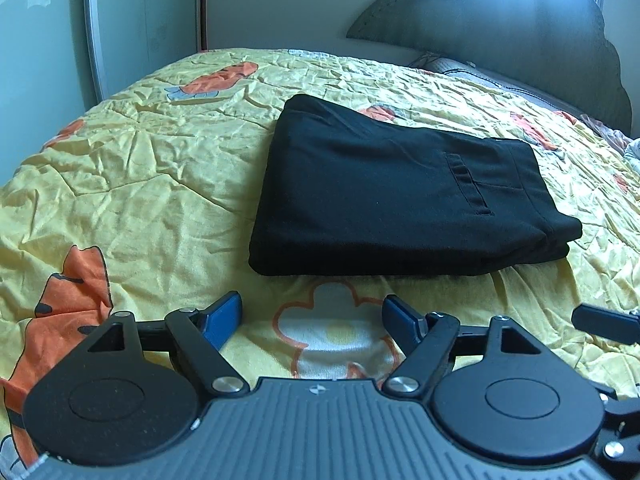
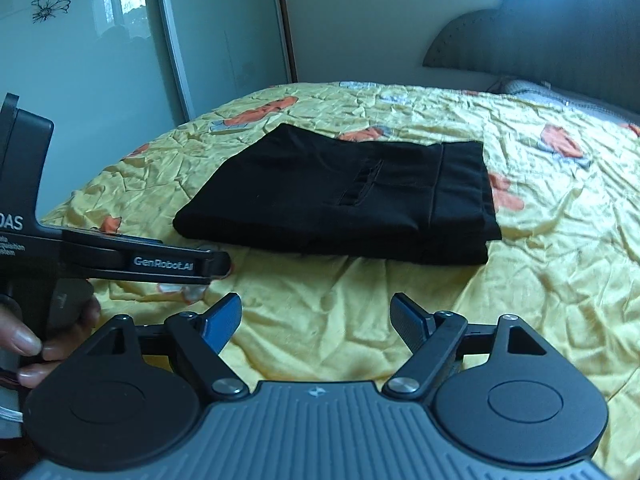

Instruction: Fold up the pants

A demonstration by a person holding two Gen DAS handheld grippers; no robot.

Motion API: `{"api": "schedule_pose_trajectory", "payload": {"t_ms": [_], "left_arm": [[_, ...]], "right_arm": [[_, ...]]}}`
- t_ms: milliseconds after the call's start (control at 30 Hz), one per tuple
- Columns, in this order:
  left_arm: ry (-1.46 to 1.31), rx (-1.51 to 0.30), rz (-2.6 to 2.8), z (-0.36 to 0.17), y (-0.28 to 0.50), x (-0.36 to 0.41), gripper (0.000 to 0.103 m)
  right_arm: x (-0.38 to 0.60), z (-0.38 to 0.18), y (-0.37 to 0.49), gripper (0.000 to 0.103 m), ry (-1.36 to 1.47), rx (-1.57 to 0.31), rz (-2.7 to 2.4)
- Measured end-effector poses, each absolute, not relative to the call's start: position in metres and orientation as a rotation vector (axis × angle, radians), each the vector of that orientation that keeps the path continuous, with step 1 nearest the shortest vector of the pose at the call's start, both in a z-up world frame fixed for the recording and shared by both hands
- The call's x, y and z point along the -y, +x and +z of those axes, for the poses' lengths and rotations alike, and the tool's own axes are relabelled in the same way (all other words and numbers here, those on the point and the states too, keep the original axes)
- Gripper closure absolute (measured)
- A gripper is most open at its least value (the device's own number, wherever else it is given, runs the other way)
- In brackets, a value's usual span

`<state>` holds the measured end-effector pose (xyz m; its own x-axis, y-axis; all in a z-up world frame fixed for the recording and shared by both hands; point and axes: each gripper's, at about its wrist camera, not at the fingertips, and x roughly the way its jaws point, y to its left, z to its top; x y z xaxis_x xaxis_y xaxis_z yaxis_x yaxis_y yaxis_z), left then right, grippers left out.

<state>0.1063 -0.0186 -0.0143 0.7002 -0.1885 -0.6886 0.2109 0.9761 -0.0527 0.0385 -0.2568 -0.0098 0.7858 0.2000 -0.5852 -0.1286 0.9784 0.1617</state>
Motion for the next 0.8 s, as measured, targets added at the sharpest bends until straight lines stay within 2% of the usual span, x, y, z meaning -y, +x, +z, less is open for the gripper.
{"api": "schedule_pose_trajectory", "payload": {"t_ms": [300, 333, 400, 600, 800], "left_arm": [[0.035, -0.729, -0.212, -0.019, 0.104, 0.017, 0.018], [0.033, -0.726, -0.213, -0.019, 0.104, 0.017, 0.017], [0.042, -0.716, -0.214, -0.020, 0.103, 0.018, 0.017], [0.083, -0.689, -0.209, -0.023, 0.098, 0.022, 0.013], [0.088, -0.677, -0.194, -0.025, 0.096, 0.020, 0.009]], "right_arm": [[0.269, 0.003, 0.027, 0.020, 0.468, -0.648, 0.301], [0.268, 0.006, 0.026, 0.017, 0.480, -0.640, 0.306], [0.264, 0.009, 0.025, 0.010, 0.431, -0.619, 0.293], [0.237, 0.003, 0.034, 0.009, 0.005, -0.584, 0.081], [0.251, -0.011, 0.045, 0.009, 0.036, -0.588, 0.055]]}}
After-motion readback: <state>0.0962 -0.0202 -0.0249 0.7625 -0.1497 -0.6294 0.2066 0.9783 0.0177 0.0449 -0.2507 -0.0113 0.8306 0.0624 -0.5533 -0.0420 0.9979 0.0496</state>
